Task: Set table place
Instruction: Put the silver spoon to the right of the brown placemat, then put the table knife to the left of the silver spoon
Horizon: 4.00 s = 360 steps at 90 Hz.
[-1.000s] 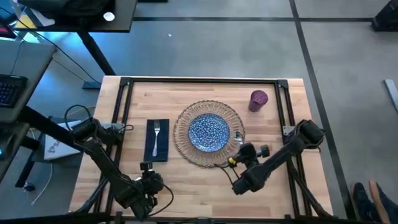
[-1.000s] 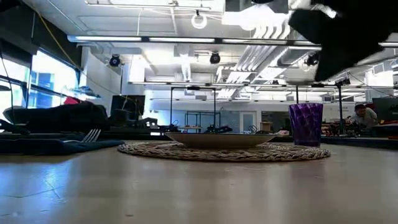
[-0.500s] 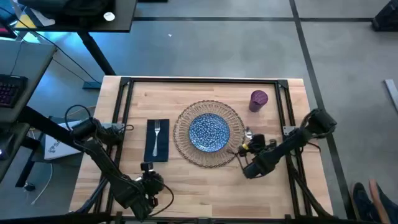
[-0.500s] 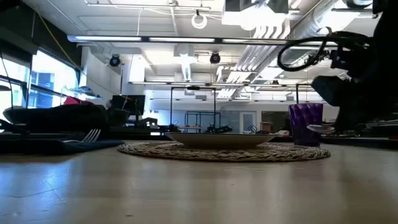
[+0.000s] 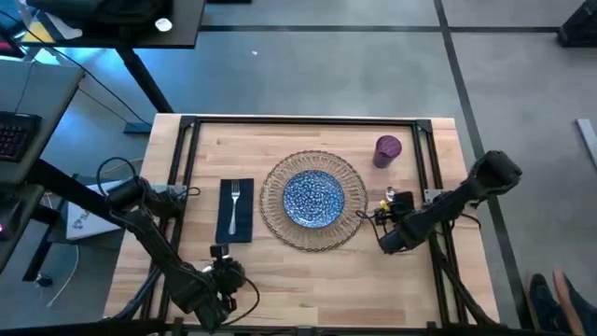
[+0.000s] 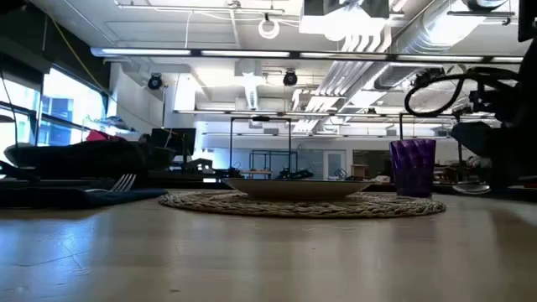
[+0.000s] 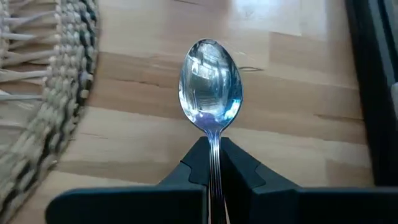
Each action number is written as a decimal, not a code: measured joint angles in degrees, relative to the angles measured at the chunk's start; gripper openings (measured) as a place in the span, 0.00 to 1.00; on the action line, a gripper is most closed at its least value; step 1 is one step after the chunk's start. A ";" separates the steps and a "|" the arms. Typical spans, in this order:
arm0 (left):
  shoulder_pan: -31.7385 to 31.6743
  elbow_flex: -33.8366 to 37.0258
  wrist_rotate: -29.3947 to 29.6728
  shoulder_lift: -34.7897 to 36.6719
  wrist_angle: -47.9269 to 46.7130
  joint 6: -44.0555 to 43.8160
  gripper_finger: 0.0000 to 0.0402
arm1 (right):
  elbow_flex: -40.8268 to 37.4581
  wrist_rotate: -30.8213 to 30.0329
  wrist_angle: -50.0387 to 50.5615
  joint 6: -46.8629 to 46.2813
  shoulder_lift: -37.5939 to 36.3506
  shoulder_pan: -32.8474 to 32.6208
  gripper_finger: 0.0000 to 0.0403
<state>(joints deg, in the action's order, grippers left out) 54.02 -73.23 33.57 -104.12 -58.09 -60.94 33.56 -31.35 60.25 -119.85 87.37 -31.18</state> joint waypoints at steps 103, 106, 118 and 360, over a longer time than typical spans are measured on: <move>0.57 0.02 2.73 -0.02 2.74 1.11 0.29 | 0.11 7.75 0.08 1.87 1.71 8.04 0.26; 0.57 0.02 2.73 -0.02 2.73 1.11 0.29 | 0.11 8.01 0.08 2.47 1.71 8.04 0.27; 0.57 0.02 2.73 -0.02 2.74 1.11 0.29 | 0.52 10.50 0.24 5.31 1.71 7.99 0.28; 10.33 16.26 -17.74 0.17 -1.56 -26.19 0.29 | 30.47 -19.84 -37.40 54.45 9.75 -6.52 0.28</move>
<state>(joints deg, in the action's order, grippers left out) 64.35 -56.97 15.83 -103.94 -59.65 -87.13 64.03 -51.19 22.86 -65.40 97.12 -37.70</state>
